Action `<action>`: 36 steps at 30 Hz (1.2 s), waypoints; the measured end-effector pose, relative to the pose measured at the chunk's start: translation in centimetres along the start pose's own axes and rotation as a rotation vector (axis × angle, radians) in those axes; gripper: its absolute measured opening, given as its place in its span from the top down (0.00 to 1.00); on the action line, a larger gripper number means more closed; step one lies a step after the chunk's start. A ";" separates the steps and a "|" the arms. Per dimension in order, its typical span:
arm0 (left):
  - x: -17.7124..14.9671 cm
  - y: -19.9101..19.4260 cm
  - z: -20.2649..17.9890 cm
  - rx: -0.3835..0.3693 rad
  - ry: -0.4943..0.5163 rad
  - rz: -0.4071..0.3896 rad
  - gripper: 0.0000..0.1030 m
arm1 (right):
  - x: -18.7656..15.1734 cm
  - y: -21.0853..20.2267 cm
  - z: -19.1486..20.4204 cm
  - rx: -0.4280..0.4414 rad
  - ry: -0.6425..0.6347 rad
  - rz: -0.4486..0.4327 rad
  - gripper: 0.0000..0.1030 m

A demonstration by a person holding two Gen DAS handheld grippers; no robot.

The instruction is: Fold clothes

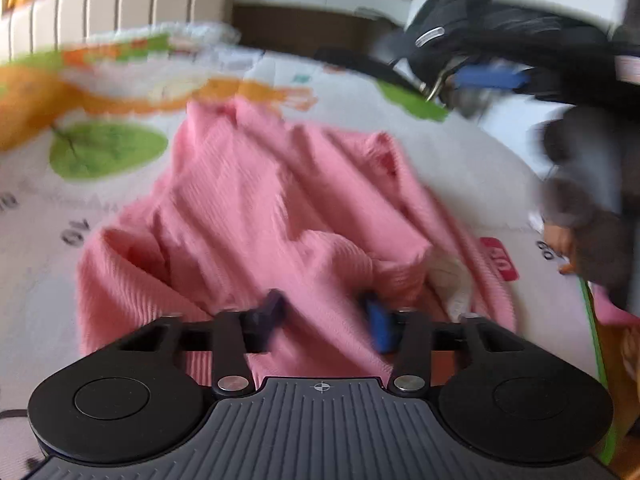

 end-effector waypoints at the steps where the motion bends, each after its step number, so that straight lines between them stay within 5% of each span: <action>1: 0.3 0.5 0.5 -0.006 -0.015 0.010 0.82 | -0.1 0.2 0.2 0.004 -0.015 0.019 0.26; 2: 1.0 -0.3 2.0 0.021 -0.044 -0.029 0.92 | -0.4 0.6 0.3 0.010 -0.029 0.045 0.33; 10: 8.3 -10.0 17.3 0.330 -0.312 -0.462 0.94 | -7.7 6.8 5.5 0.099 -0.228 0.367 0.37; 13: 7.8 -10.1 22.1 0.391 -0.438 -0.495 0.93 | -7.5 7.8 7.5 0.144 -0.377 0.385 0.69; 14: 7.4 -9.7 23.1 0.410 -0.459 -0.493 0.92 | -6.2 8.3 7.3 0.118 -0.426 0.359 0.91; 17: 6.1 -9.0 25.7 0.428 -0.525 -0.474 0.80 | -2.4 9.9 6.7 0.037 -0.572 0.279 0.96; 19: 5.4 -9.0 26.8 0.429 -0.557 -0.461 0.63 | 0.2 11.2 5.8 -0.040 -0.654 0.218 0.96; 21: 4.8 -9.3 27.3 0.413 -0.570 -0.452 0.35 | 3.0 12.8 2.3 -0.204 -0.638 0.166 0.96; 24: 3.8 -10.3 27.0 0.386 -0.574 -0.449 0.19 | 6.0 13.7 -3.0 -0.357 -0.541 0.142 0.88; 25: 3.7 -10.5 26.7 0.359 -0.579 -0.450 0.18 | 6.5 13.5 -4.3 -0.344 -0.492 0.150 0.83; 27: 3.6 -10.8 26.2 0.293 -0.589 -0.452 0.09 | 7.1 12.6 -5.6 -0.240 -0.389 0.169 0.48; 28: 3.5 -10.6 25.7 0.251 -0.595 -0.444 0.09 | 7.1 11.9 -6.0 -0.178 -0.338 0.174 0.43; 32: 3.2 -7.5 23.3 0.050 -0.622 -0.351 0.08 | 4.6 10.8 -6.1 -0.013 -0.202 0.290 0.40; 36: 3.3 -3.3 22.8 -0.021 -0.687 -0.266 0.08 | 0.4 12.2 -4.6 0.125 -0.055 0.479 0.40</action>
Point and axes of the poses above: each gripper's, at about its wrist camera, not at the fingertips, and y roughly the way its jaws point, z to its left, x to its top, the point moved 4 cm from there along y, roughly the way its jaws point, and after that the axes turned 6 degrees about -z, right-handed, at the moved point
